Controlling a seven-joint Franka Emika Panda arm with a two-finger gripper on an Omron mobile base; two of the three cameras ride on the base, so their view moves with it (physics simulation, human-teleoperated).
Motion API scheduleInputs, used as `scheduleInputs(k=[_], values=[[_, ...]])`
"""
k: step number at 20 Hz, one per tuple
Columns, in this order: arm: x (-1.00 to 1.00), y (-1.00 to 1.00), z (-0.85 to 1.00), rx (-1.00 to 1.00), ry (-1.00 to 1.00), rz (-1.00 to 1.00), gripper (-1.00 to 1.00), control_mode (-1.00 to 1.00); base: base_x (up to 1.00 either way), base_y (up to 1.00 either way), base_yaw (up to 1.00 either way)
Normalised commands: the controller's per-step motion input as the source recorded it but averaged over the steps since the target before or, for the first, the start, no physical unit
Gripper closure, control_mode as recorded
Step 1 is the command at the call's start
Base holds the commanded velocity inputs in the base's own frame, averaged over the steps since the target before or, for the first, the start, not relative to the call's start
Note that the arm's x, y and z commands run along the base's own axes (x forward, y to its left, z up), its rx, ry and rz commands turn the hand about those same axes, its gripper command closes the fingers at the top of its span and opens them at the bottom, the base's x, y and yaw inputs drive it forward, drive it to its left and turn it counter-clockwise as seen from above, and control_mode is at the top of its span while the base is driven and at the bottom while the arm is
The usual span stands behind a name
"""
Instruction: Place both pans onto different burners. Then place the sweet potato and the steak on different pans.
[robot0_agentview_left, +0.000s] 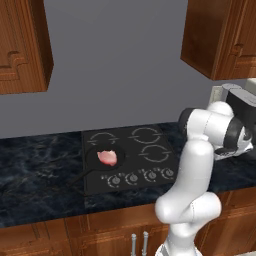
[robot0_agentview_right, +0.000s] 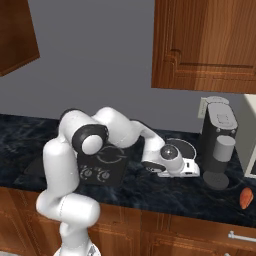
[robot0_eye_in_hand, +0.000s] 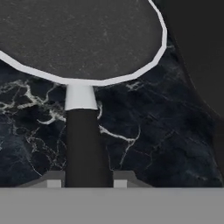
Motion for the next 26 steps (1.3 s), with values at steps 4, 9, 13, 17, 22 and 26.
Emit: scheduleInputs(k=[4, 9, 13, 17, 22, 26], values=[[-0.22, 0.00, 0.33, -0.01, -0.07, 0.02, 1.00, -1.00, 0.00, 0.00, 0.00], [-0.24, 0.00, 0.48, -0.02, -0.08, 0.03, 1.00, -1.00, 0.00, 0.00, 0.00], [-0.09, 0.04, 0.51, 0.00, -0.04, 0.05, 1.00, -1.00, 0.00, 0.00, 0.00], [0.00, 0.13, 0.25, 0.00, 0.00, 0.08, 1.00, -1.00, 0.00, 0.00, 0.00], [-0.02, 0.31, 0.07, 0.00, 0.00, 0.11, 1.00, -1.00, 0.00, 0.00, 0.00], [-0.13, 0.27, 0.13, 0.00, 0.03, 0.07, 1.00, -1.00, 0.00, 0.00, 0.00]])
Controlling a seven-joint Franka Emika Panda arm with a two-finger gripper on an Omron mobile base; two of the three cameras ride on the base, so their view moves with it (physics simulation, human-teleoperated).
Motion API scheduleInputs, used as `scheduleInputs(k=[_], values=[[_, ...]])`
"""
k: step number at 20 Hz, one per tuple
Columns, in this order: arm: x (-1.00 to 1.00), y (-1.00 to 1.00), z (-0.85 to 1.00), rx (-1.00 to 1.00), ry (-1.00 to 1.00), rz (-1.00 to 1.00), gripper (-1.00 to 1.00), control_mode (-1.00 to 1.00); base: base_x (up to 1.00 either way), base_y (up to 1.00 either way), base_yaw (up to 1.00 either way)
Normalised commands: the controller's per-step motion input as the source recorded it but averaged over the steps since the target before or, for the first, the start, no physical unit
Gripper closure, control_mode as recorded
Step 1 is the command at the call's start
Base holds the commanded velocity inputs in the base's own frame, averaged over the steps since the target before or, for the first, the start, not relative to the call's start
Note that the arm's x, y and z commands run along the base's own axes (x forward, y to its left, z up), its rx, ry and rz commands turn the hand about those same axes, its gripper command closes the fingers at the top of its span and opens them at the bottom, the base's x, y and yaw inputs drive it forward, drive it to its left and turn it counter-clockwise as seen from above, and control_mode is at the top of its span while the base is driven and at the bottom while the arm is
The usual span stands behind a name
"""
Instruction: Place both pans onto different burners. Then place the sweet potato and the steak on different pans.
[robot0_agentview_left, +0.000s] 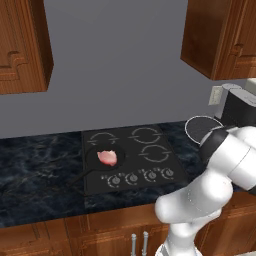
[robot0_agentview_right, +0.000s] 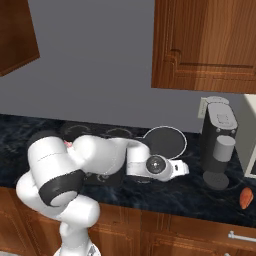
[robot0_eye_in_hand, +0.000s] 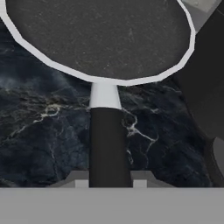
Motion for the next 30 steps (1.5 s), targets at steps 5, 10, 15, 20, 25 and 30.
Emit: scheduleInputs(k=[5, 10, 15, 20, 25, 30], values=[[-0.11, 0.20, 0.13, 0.02, 0.10, 0.04, 1.00, -1.00, 0.00, 0.00, 0.00], [0.00, 0.23, 0.22, 0.01, 0.16, 0.05, 1.00, -1.00, 0.00, 0.00, 0.00], [0.00, 0.11, 0.34, 0.00, 0.10, 0.16, 1.00, -1.00, 0.00, 0.00, 0.00], [0.00, 0.12, 0.25, 0.00, 0.06, 0.22, 1.00, -1.00, 0.00, 0.00, 0.00], [0.00, 0.09, 0.04, 0.01, 0.07, 0.26, 1.00, -1.00, 0.00, 0.00, 0.00], [0.15, 0.14, 0.00, 0.00, 0.12, 0.23, 1.00, -1.00, 0.00, 0.00, 0.00]])
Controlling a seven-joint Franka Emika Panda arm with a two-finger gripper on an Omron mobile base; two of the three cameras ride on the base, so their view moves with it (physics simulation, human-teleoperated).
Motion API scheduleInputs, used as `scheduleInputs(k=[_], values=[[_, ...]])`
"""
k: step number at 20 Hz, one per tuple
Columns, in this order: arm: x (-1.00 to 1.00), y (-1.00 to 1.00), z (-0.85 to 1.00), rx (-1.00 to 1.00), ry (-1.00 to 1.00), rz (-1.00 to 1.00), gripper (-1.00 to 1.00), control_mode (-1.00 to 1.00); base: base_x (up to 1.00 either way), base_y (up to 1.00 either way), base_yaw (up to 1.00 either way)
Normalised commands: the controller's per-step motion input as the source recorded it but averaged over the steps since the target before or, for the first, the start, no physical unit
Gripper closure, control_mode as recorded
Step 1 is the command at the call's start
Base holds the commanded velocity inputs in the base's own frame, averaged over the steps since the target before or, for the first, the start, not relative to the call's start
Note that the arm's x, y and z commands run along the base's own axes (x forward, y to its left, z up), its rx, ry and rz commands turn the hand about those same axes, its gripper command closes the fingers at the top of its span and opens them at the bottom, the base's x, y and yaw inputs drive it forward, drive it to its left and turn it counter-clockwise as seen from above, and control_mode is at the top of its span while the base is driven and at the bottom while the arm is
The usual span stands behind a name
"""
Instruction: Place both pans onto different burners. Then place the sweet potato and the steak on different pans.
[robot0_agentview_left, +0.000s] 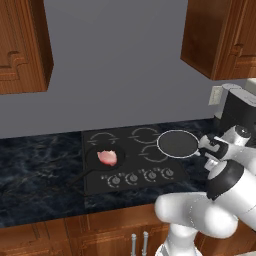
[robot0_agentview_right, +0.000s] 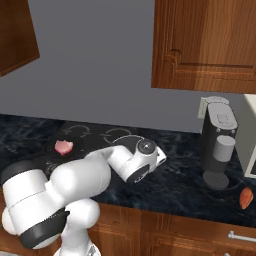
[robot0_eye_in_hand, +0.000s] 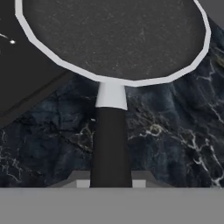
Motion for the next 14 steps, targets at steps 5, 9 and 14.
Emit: scheduleInputs(k=[5, 9, 14], values=[[0.32, 0.20, 0.00, 0.00, 0.13, 0.15, 1.00, -1.00, 0.00, 0.00, 0.00], [0.33, 0.24, -0.09, 0.00, 0.12, 0.07, 1.00, -1.00, 0.00, 0.00, 0.00], [0.29, 0.18, -0.16, 0.00, 0.11, 0.06, 1.00, -1.00, 0.00, 0.00, 0.00]])
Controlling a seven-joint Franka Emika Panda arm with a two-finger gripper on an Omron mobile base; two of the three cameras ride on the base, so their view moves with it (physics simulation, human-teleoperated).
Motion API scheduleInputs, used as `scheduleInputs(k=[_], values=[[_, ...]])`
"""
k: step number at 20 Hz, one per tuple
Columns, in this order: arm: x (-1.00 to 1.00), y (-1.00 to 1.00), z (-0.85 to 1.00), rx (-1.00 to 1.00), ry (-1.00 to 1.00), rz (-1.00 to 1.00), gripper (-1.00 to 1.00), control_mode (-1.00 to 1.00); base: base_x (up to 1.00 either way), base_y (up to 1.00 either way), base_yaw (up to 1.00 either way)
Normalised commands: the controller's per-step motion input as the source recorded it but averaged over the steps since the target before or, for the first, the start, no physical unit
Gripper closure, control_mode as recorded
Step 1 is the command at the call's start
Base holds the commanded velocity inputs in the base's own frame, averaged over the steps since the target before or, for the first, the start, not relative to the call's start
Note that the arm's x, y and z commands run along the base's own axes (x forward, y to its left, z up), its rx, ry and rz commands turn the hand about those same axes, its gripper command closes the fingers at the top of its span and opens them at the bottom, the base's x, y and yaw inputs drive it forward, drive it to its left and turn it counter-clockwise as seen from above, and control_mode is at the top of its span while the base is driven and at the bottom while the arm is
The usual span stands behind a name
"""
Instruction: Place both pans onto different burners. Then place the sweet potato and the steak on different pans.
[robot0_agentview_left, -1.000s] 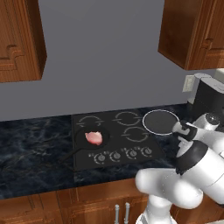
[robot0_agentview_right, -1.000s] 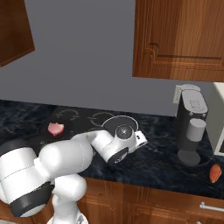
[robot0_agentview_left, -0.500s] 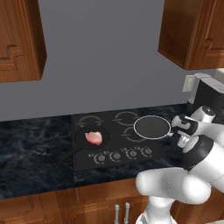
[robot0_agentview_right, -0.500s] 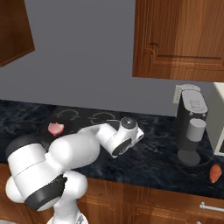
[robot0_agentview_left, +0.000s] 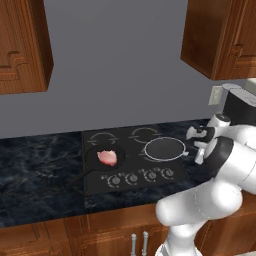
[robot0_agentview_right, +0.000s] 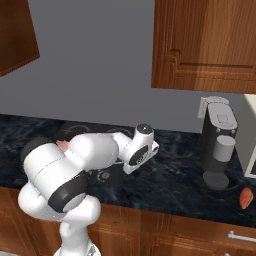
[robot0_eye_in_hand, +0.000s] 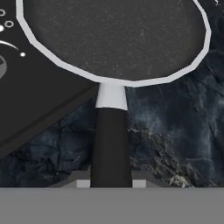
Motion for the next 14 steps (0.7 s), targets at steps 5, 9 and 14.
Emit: scheduleInputs(k=[5, 9, 14], values=[[0.20, 0.11, -0.20, 0.00, 0.09, 0.05, 1.00, -1.00, 0.00, 0.00, 0.00], [0.18, 0.08, -0.15, 0.00, 0.05, 0.04, 1.00, -1.00, 0.00, 0.00, 0.00], [0.03, 0.08, -0.15, 0.00, 0.02, 0.04, 1.00, -1.00, 0.00, 0.00, 0.00]])
